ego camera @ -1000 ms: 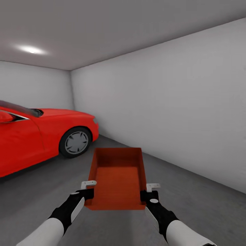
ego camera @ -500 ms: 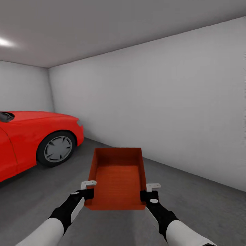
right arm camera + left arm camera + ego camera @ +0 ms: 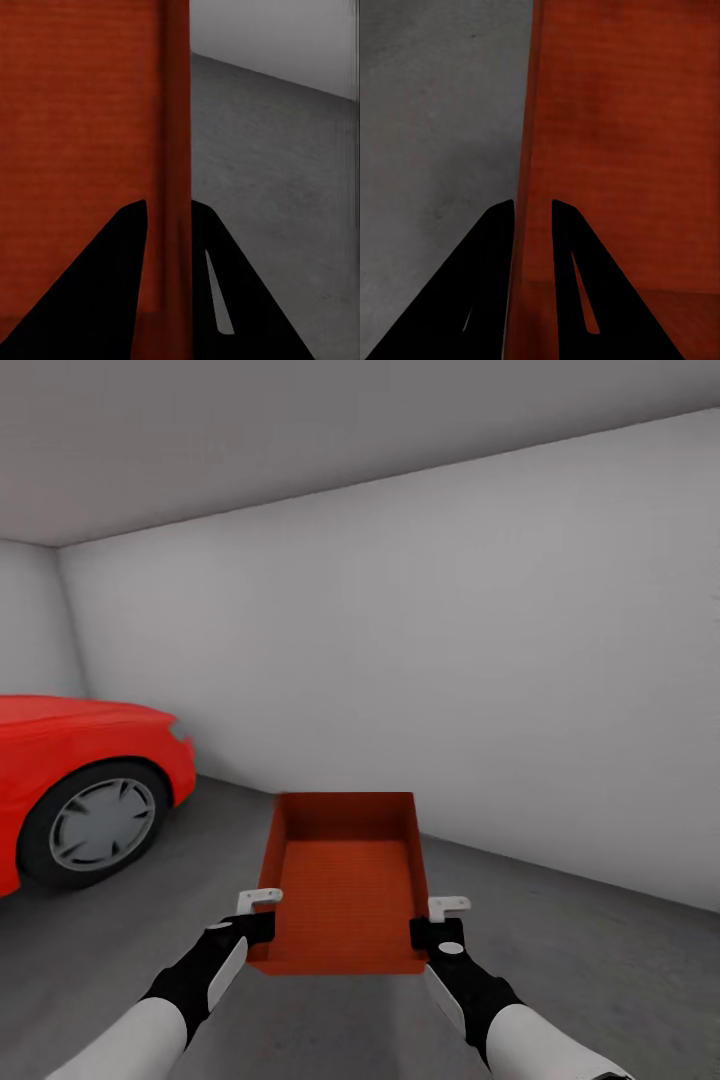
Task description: Move the two storage containers from the living room to the garage. In the garage, place one container on the floor and stack the other container on top of it (either order is fine).
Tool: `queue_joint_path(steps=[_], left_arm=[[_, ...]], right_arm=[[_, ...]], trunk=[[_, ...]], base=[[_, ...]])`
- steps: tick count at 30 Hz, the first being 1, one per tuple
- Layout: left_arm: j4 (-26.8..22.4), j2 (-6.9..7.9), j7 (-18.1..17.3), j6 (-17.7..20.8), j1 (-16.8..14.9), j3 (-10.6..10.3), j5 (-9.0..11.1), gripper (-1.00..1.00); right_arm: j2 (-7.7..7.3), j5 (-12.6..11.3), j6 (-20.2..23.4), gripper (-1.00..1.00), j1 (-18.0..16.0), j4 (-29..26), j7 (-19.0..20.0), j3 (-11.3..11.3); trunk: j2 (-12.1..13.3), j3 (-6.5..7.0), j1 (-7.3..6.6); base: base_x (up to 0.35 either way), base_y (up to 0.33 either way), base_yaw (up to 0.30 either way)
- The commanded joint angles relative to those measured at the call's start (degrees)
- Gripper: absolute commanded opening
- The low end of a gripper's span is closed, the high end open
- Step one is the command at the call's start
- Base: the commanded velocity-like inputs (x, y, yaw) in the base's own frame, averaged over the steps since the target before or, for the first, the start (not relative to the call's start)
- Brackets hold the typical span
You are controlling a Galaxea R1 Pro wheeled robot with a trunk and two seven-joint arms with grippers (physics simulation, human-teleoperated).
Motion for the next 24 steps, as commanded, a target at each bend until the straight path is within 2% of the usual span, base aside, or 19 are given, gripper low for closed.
queue_joint_path(steps=[1,24], left_arm=[[-0.29,0.30,0.92,-1.22,-0.04,1.39,-1.06,-1.00],[-0.40,0.31,0.92,-1.22,-0.04,1.40,-1.06,-1.00]], right_arm=[[-0.03,-1.49,0.07,-1.00,-0.04,0.07,0.62,0.67],[-0.10,-1.49,0.07,-1.00,-0.04,0.07,0.66,0.66]], trunk=[[-0.05,-0.08,0.04],[-0.05,-0.08,0.04]], base=[[0.313,0.187,-0.289],[0.313,0.187,-0.289]])
